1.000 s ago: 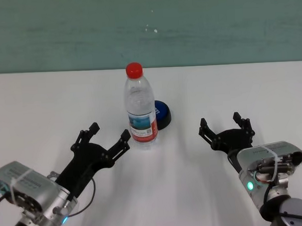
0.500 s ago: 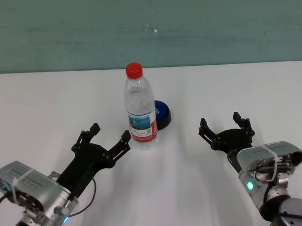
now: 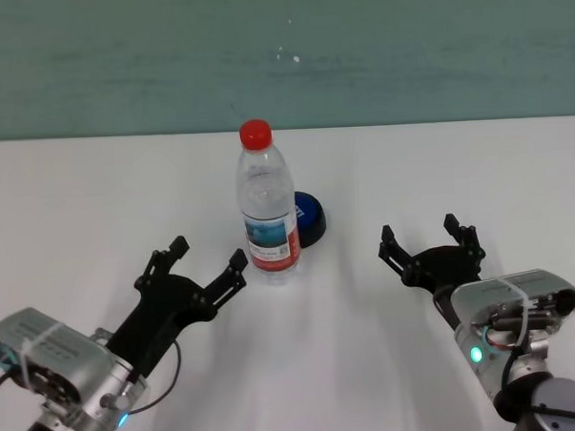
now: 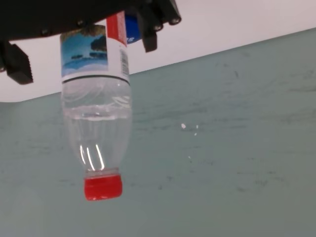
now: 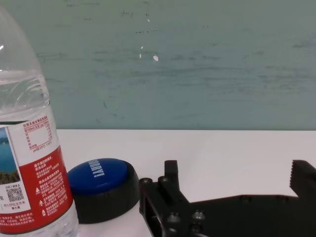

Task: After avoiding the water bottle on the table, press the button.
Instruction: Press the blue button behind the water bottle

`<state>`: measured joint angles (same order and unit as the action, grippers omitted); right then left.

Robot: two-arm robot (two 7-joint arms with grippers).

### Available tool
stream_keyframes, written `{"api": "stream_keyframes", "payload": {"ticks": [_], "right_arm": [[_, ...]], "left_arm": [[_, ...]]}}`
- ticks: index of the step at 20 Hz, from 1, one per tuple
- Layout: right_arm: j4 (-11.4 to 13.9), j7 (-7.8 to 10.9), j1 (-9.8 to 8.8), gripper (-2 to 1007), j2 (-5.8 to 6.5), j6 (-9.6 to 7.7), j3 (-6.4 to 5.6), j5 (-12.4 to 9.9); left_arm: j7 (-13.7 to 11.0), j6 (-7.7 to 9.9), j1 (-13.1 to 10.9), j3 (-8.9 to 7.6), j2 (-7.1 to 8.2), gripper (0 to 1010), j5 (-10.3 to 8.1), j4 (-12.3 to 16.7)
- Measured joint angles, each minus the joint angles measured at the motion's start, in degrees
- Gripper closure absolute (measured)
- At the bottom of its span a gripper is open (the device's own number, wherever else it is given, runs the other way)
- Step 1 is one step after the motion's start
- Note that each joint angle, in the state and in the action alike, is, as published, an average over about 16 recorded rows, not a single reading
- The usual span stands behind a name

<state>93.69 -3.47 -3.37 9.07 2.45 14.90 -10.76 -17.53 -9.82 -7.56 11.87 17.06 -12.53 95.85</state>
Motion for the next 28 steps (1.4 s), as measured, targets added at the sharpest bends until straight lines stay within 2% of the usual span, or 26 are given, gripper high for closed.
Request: {"api": "stream_keyframes", "payload": {"ticks": [13,28], "right_arm": [[0.00,0.00,0.00,1,0.00,0.00,0.00,0.00],[0.00,0.00,0.00,1,0.00,0.00,0.00,0.00]], "left_arm": [[0.35,-0.14,-0.42,-1.05,0.03,0,-0.59,0.29],[2.06,-0.13,0.30,-3.85,-0.64,0,-0.60,-0.85]]}}
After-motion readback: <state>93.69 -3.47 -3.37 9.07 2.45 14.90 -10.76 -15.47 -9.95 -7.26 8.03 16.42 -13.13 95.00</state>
